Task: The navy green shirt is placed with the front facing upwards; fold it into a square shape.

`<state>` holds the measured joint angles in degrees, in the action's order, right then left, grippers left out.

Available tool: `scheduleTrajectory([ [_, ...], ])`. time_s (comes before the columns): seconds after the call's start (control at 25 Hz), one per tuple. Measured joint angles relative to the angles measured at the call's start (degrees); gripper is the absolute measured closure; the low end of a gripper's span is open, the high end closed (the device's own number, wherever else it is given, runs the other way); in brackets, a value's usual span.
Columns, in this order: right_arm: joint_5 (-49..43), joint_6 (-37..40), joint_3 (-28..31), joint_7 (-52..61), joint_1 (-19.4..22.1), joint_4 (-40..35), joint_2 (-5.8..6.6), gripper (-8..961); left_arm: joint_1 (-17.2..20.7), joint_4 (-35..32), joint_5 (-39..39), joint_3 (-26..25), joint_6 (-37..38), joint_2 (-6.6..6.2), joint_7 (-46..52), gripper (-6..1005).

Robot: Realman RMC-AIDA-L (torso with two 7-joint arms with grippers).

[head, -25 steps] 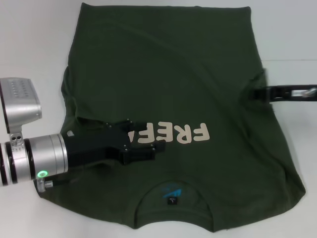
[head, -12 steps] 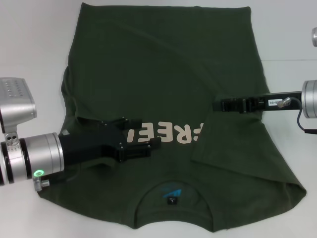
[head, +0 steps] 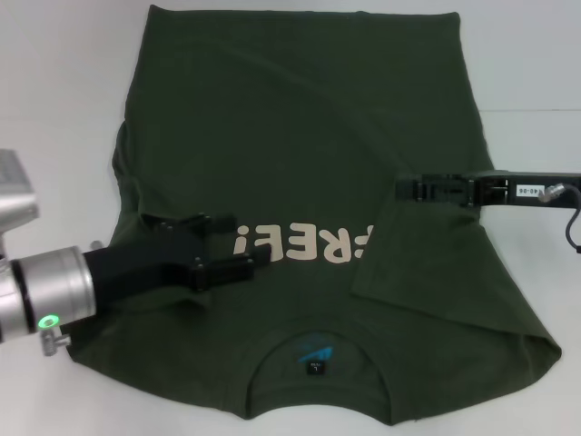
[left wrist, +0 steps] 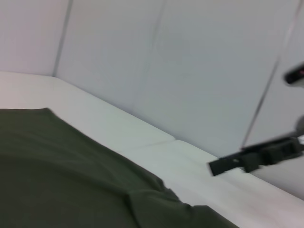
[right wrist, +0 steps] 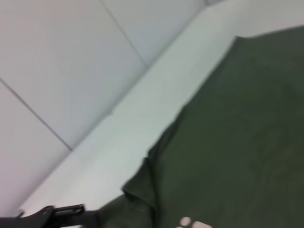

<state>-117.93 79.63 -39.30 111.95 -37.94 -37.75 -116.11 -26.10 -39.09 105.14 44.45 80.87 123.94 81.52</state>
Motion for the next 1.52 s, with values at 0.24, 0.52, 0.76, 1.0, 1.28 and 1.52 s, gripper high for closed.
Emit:
scheduleTrajectory([
  [0.24,5.47,2.64,0.02,-4.2,3.58,0.48,-0.85,179,4.58,-4.05,0.22,-1.97,0.46,-0.11,3.39,138],
  [0.52,9.12,5.01,-0.25,-6.04,5.93,0.54,-2.01,38,7.97,-6.36,2.13,-9.03,0.8,-0.13,4.57,138],
  [0.76,9.22,5.42,-0.47,-6.63,5.78,0.62,-2.69,38,9.24,-6.99,5.33,-13.85,0.6,-0.25,4.95,138],
  [1.0,9.26,5.47,-0.54,-6.26,5.28,0.66,-2.98,38,10.2,-7.18,8.34,-16.67,-3.27,-0.27,5.05,137],
  [1.28,9.31,5.53,-0.58,-6.16,4.72,1.19,-3.19,38,10.42,-7.22,12.11,-16.98,-4.2,-0.2,5.12,137],
  [1.52,9.31,5.6,-0.49,-6.14,4.7,1.33,-3.21,37,9.77,-7.01,15.09,-15.02,-3.34,-0.06,5.13,137],
])
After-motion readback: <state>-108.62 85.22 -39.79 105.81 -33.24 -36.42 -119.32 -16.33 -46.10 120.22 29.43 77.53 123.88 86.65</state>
